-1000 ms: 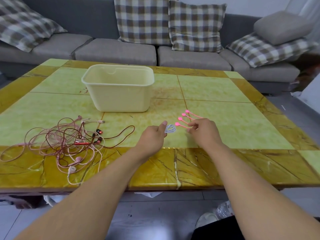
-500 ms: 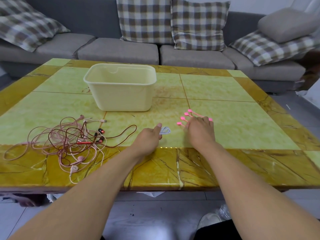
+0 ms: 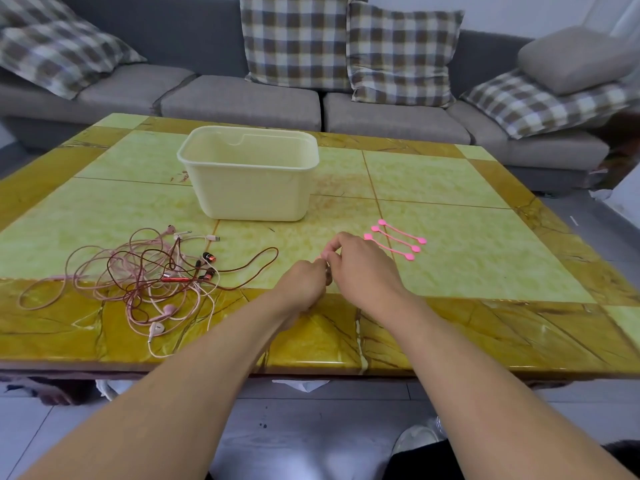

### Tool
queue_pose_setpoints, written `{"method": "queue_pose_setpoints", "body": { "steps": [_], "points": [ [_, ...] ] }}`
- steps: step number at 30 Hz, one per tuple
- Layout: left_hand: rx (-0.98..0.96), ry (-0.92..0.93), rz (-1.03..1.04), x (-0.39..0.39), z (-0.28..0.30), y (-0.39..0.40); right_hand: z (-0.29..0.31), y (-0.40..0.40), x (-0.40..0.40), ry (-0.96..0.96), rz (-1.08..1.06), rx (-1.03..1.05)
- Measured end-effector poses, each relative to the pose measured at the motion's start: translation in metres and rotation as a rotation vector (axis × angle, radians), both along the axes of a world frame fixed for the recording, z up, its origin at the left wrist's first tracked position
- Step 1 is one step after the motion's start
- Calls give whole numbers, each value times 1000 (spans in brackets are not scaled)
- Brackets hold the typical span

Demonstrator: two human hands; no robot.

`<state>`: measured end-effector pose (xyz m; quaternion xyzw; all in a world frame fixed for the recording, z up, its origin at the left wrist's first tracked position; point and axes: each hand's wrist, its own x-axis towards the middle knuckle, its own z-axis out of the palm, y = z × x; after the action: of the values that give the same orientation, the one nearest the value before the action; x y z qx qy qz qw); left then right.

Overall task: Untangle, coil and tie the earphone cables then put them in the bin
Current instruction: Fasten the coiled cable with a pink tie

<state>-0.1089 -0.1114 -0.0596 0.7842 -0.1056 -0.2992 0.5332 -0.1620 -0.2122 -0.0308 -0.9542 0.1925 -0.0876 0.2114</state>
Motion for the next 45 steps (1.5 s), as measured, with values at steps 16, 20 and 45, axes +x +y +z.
{"method": "queue_pose_setpoints", "body": {
  "steps": [16,20,45],
  "points": [
    [-256,225,122,4,13,4,3,5,-13,-185,29,103],
    [-325,151,119,7,16,6,6,3,-17,-266,31,538],
    [-191,-51,-324,-5,28,23,8,-38,-24,109,-203,1272]
  ]
}}
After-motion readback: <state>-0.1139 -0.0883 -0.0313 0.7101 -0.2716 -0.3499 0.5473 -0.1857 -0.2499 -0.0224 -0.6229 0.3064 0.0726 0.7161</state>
